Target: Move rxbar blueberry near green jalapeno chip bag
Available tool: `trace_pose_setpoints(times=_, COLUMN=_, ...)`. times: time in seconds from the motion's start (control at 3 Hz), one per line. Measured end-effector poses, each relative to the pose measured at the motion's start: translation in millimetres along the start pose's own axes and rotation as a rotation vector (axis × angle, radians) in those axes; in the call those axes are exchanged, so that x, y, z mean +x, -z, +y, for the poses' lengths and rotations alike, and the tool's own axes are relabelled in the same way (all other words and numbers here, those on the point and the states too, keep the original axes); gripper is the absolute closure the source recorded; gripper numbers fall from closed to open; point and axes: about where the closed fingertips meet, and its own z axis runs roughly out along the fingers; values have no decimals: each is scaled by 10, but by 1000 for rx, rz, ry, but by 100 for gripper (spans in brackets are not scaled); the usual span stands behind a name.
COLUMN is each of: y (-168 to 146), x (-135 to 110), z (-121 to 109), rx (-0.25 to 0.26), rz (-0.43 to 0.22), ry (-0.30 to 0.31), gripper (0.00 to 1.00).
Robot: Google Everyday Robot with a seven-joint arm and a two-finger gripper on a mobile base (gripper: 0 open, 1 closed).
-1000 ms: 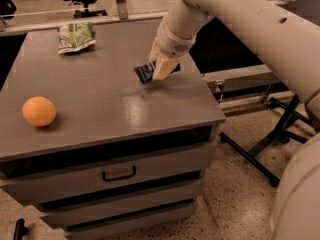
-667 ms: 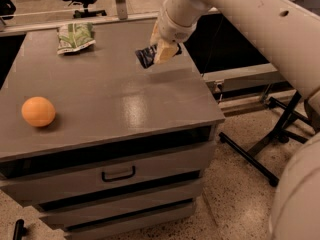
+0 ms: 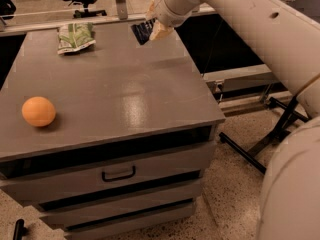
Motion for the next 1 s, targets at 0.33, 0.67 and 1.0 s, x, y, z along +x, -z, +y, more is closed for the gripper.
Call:
trace_pose_setpoints(times=0.33, y=-23, x=-36, z=-221, rx=88, rz=-14, ry=13, gripper=100)
trace_pose_setpoints(times=0.67, y=-33, x=-40, z=-217, rx=88, rz=-16, ry=14, gripper=100)
trace_pose_setpoints(times=1.0, y=-235, x=-148, z=-297, rx=139, rz=-69, ry=50, gripper=100)
